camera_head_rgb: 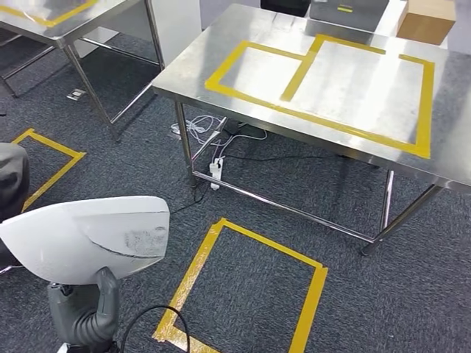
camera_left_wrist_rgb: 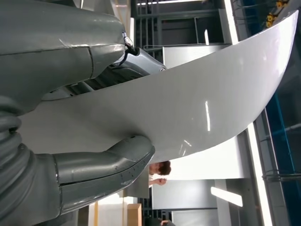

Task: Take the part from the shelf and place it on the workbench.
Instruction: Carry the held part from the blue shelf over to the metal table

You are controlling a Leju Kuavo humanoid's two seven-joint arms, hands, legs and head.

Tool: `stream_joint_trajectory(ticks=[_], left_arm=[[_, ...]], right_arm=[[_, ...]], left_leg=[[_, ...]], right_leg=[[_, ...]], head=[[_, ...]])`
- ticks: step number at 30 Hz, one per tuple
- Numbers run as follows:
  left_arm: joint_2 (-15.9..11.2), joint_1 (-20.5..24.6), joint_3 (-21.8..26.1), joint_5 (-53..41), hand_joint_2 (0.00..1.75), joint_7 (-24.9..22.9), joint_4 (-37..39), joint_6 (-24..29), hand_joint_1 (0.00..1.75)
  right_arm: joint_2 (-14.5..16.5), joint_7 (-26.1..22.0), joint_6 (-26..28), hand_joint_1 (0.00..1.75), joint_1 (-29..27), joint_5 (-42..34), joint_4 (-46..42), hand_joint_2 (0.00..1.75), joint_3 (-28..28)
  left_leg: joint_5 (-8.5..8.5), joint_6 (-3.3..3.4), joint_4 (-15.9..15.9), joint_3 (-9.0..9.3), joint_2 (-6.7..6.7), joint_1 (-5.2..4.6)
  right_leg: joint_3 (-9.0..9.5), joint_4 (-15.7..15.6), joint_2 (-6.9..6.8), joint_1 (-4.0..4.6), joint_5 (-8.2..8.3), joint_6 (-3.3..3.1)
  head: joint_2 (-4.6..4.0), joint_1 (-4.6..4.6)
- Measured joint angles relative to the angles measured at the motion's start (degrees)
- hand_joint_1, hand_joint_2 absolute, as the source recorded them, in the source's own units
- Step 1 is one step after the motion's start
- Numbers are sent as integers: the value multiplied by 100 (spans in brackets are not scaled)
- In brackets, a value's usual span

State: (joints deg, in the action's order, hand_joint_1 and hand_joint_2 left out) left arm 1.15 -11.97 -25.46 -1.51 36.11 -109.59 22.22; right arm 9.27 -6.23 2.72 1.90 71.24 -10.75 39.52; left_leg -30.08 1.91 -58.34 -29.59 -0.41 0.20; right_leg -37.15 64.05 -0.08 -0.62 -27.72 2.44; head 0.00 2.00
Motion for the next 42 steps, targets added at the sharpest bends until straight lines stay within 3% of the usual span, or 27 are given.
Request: stream_joint_trajectory(ticks=[2,5,7,8,10,11,12,13,15,16,17,21,23,26,27,28,30,31,34,36,38,40,42], left_arm=[[2,9,2,8,175,-1,1,-6,175],[4,20,4,27,175,-2,1,-10,175],[3,32,5,31,175,0,-2,-10,175],[2,34,5,32,175,1,-3,-10,175],[-1,28,4,33,175,1,-2,-10,175],[-3,22,4,33,175,0,-2,-10,175],[-4,20,4,33,175,0,-1,-10,175],[-6,20,4,33,175,0,-1,-10,175],[-9,22,4,33,175,0,1,-8,175],[-10,22,4,33,175,1,2,-7,175],[-10,21,4,32,175,2,2,-4,175],[-4,-4,13,30,175,10,-1,21,175],[4,-4,17,26,175,14,-2,29,175],[10,-12,19,23,175,15,-1,42,175],[10,-15,19,22,175,15,-1,46,175],[10,-16,19,22,175,15,-1,50,175],[11,-17,19,22,175,16,-1,56,175],[11,-17,19,23,175,16,1,61,175],[13,-19,19,27,175,15,2,67,175],[11,-15,20,30,175,16,0,67,175],[7,-3,21,32,175,18,-2,67,175],[2,-2,21,33,175,18,-1,66,175],[-2,-10,21,33,175,17,-1,65,175]], right_arm=[[0,0,-3,0,7,0,1,0,3],[-9,7,-5,0,3,-2,1,0,8],[-12,10,-5,0,3,-3,0,0,11],[-11,9,-5,0,7,-4,-1,0,13],[-11,9,-5,0,10,-3,-1,0,13],[-11,10,-5,0,7,-3,-1,0,14],[-11,10,-5,0,3,-2,-1,0,14],[-10,7,-5,0,1,-1,-1,0,15],[-8,-7,-4,0,-1,-1,0,0,15],[-7,-15,2,0,1,-5,1,0,16],[-7,-19,11,0,4,-17,1,0,17],[-7,-11,49,0,28,-118,2,0,53],[-7,-1,55,0,46,-155,2,0,88],[-7,20,54,0,44,-200,2,0,139],[-7,27,53,0,31,-206,2,0,152],[-7,31,52,0,18,-209,2,0,160],[-7,36,52,0,5,-208,2,0,168],[-7,37,51,0,5,-208,2,0,169],[-8,34,45,0,3,-205,1,0,173],[-11,26,37,0,-8,-203,1,0,179],[-13,17,30,0,1,-199,1,0,187],[-13,12,24,0,14,-197,2,0,193],[-13,7,20,0,10,-196,2,0,205]], left_leg=[[-78,-60,-6,46,-1,-12],[-137,-141,21,86,1,-5],[-283,-200,-241,6,6,2],[-413,-227,-555,-148,8,12],[-661,-264,-1358,-624,11,24],[-669,-272,-1617,-818,11,30],[-549,-271,-1669,-923,11,32],[-308,-262,-1490,-919,12,34],[227,-224,-811,-731,16,26],[349,-199,-504,-613,19,13],[370,-170,-322,-536,21,-1],[265,-28,-97,-381,3,-7],[239,29,-47,-295,5,11],[153,79,-41,-230,9,-8],[117,84,-41,-190,4,-16],[76,84,-41,-133,-3,-24],[-19,69,-34,-1,-10,-37],[-61,51,-31,55,-8,-40],[-126,-54,-41,147,-3,-44],[-127,-109,-159,165,2,-43],[-213,-165,-598,-49,7,-30],[-489,-224,-1271,-467,9,-7],[-666,-260,-1622,-797,10,16]], right_leg=[[216,-442,3,22,125,-51],[303,-530,12,26,41,-127],[398,-580,8,-2,4,-189],[451,-593,4,-13,-25,-212],[542,-596,0,-13,-104,-235],[594,-596,1,-13,-147,-232],[656,-596,6,-13,-193,-227],[729,-596,12,-13,-242,-218],[856,-600,24,-8,-352,-178],[887,-600,28,0,-404,-144],[897,-612,22,6,-440,-110],[965,-563,-8,0,-450,18],[712,-139,-3,-3,-580,51],[-8,854,0,-2,-898,77],[-151,940,0,-1,-860,75],[-185,813,0,1,-685,61],[-15,145,0,11,-157,5],[71,-157,-4,28,-44,-26],[206,-467,-12,80,-83,-136],[341,-545,-14,55,-2,-202],[486,-597,-14,21,-12,-243],[554,-611,-9,15,-71,-267],[634,-610,-2,13,-149,-264]], head=[[1,-18],[2,-41],[2,-65],[2,-83],[2,-102],[2,-104],[2,-103],[2,-104],[2,-103],[2,-110],[2,-108],[1,-73],[2,-50],[2,-21],[2,-17],[2,-15],[2,-16],[2,-24],[2,-32],[3,-27],[3,-55],[2,-86],[2,-88]])
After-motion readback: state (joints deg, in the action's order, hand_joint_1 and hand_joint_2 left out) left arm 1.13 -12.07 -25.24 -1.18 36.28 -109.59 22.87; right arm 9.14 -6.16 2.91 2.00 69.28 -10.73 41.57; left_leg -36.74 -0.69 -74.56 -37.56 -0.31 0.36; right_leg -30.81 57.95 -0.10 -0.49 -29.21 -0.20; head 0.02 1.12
